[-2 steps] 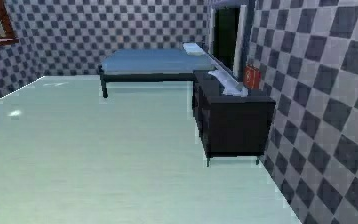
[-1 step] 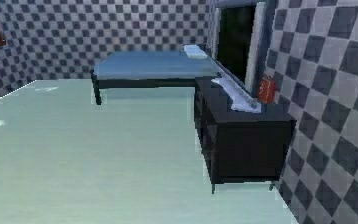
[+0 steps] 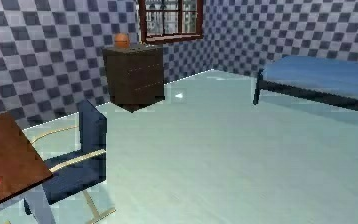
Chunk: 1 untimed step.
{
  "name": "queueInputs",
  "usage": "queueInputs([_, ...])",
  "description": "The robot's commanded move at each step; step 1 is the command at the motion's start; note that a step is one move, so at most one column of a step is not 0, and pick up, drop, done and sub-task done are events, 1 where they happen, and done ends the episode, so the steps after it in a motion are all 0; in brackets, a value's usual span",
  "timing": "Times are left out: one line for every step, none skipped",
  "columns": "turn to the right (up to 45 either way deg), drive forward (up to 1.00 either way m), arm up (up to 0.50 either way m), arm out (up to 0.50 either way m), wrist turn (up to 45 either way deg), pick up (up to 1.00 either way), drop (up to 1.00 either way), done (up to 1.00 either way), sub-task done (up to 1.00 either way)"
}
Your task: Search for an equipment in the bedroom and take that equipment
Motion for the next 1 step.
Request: queueInputs([-6.0,0.00,0.00,0.00,0.0,0.00,0.00,0.00,0.00])
